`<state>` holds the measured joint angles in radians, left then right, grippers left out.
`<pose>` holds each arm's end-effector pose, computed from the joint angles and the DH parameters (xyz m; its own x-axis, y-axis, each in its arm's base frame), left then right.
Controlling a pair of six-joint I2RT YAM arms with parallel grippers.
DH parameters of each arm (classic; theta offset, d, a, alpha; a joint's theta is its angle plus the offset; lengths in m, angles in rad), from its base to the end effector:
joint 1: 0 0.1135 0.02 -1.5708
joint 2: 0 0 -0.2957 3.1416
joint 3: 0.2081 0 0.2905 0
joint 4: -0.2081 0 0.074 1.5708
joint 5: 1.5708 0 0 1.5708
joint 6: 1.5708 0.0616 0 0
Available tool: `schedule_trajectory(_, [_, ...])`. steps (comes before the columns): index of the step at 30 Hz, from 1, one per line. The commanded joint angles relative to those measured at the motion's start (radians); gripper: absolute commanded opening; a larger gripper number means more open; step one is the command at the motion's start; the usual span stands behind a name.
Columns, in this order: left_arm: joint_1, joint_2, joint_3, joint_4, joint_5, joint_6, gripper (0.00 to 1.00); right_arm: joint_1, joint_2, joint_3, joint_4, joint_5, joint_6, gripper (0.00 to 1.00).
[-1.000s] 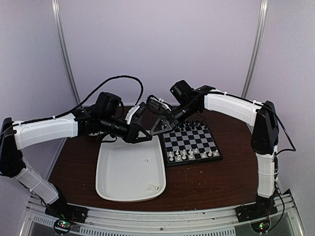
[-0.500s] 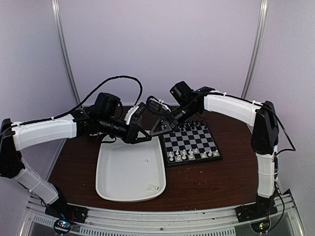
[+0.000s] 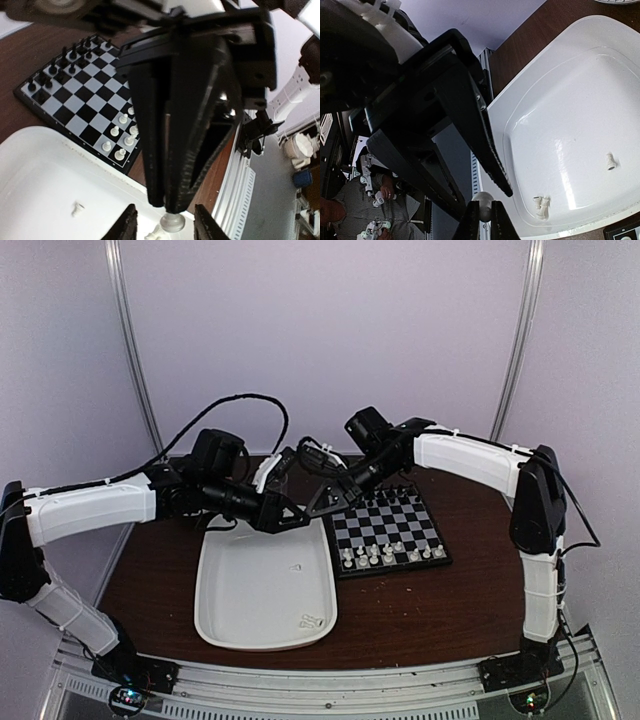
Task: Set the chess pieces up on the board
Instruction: Pass from the left arm to the right, then place the pawn at f2.
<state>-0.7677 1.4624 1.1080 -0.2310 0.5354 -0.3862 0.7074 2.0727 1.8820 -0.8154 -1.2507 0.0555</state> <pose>0.2525 -0.2874 0.2950 -0.7085 0.2336 -0.6659 0.6870 0.4442 -0.5751 0.3441 0.3711 0.2989 -0.6738 -0.5532 -0.4899 -0.5541 -0.0604 0.8303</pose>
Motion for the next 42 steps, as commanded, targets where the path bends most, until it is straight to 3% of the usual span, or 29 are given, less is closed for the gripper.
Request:
schedule_trajectory(1, [0.000, -0.035, -0.013, 0.039, -0.063, 0.002, 0.46, -0.001, -0.019, 0.011, -0.036, 0.048, -0.057, 0.05])
schedule_trajectory(5, [-0.001, -0.067, -0.028, -0.005, -0.123, 0.025, 0.57, -0.037, -0.040, 0.055, -0.152, 0.210, -0.196, 0.04])
schedule_trajectory(7, [0.001, -0.084, -0.037, -0.025, -0.152, 0.039, 0.78, -0.059, -0.061, 0.055, -0.186, 0.311, -0.255, 0.04])
schedule_trajectory(12, [0.002, -0.089, -0.044, -0.054, -0.238, 0.051, 0.84, -0.111, -0.171, -0.069, -0.168, 0.619, -0.386, 0.03])
schedule_trajectory(13, [0.002, -0.087, -0.049, -0.055, -0.287, 0.041, 0.95, -0.125, -0.193, -0.107, -0.152, 0.667, -0.405, 0.03])
schedule_trajectory(14, [0.002, -0.087, -0.057, -0.050, -0.333, 0.030, 0.97, -0.135, -0.218, -0.146, -0.132, 0.725, -0.424, 0.03])
schedule_trajectory(18, [0.005, -0.073, -0.064, -0.075, -0.577, -0.020, 0.98, -0.169, -0.302, -0.292, -0.038, 0.906, -0.467, 0.03])
schedule_trajectory(21, [0.005, -0.074, -0.092, -0.039, -0.654, -0.055, 0.98, -0.192, -0.331, -0.375, 0.005, 0.956, -0.486, 0.03])
schedule_trajectory(29, [0.005, -0.076, -0.156, 0.069, -0.612, -0.031, 0.98, -0.236, -0.315, -0.513, 0.109, 0.996, -0.490, 0.03])
schedule_trajectory(42, [0.005, -0.068, -0.146, 0.045, -0.553, -0.025, 0.92, -0.250, -0.290, -0.585, 0.125, 1.035, -0.533, 0.04])
